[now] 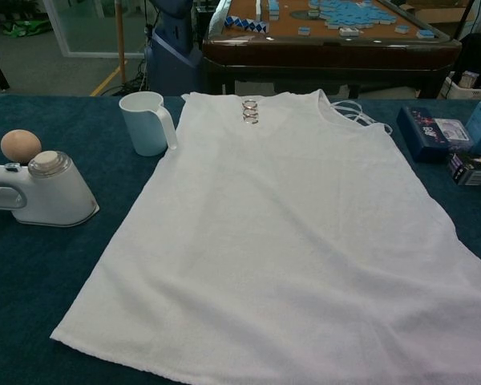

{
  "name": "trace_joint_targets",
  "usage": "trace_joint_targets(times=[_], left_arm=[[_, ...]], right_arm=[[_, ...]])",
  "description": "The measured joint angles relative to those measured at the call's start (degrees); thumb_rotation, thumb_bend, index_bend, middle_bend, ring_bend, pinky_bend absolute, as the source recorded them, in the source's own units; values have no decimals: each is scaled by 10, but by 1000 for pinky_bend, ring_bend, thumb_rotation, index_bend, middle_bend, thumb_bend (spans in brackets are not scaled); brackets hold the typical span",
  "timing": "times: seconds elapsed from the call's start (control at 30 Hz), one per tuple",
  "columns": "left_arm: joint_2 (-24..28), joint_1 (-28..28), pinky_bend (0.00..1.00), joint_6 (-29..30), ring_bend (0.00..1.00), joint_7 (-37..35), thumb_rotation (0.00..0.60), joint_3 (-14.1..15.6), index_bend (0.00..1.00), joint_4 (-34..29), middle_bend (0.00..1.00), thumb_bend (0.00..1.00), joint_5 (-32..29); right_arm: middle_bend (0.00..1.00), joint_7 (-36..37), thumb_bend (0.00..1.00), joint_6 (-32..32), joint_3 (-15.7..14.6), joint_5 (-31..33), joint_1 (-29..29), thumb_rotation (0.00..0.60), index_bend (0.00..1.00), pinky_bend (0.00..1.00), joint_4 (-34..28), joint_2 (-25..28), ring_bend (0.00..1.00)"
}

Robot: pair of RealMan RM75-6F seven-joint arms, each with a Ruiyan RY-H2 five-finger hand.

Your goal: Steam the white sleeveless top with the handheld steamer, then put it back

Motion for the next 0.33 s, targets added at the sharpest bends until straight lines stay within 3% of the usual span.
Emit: trace_joint_targets(times=[0.33], left_arm=[[64, 82, 298, 110, 135, 57, 600, 32, 146, -126, 144, 110, 29]], right_arm=[[159, -3, 262, 32, -3, 15, -38, 600, 0, 51, 28, -23, 28]])
